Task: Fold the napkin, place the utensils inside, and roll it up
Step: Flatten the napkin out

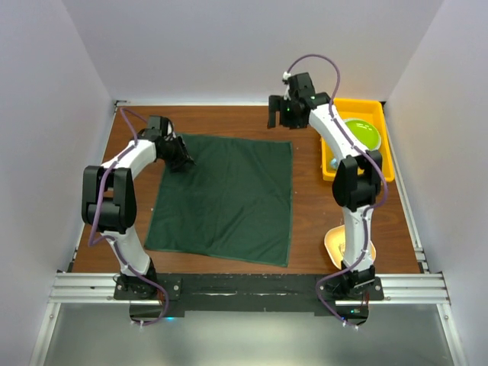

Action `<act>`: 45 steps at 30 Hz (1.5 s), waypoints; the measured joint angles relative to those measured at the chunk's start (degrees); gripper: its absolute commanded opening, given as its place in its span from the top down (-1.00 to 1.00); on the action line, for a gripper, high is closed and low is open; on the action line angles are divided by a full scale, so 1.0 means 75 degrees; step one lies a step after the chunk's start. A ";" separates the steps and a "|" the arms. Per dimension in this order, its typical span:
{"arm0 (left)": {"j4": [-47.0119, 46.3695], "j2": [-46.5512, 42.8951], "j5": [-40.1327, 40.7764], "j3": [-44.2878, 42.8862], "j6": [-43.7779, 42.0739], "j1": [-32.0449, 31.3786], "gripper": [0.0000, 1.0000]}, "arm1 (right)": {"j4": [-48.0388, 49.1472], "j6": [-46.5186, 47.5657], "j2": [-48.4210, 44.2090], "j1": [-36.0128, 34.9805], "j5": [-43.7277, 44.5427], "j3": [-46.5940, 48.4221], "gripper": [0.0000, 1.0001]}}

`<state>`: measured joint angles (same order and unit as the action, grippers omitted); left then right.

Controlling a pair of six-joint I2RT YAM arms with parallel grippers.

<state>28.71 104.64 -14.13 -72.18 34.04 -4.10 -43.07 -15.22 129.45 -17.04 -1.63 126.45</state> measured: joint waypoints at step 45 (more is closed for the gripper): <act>-0.1224 0.2672 0.0251 -0.2486 0.0723 0.0443 0.05 | 0.1268 0.0539 0.1521 0.0035 0.1352 -0.0708 0.14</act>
<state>19.53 124.68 -12.25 -90.83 39.46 -0.78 -33.56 -11.18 140.86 -16.78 8.51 121.14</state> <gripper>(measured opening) 0.476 0.372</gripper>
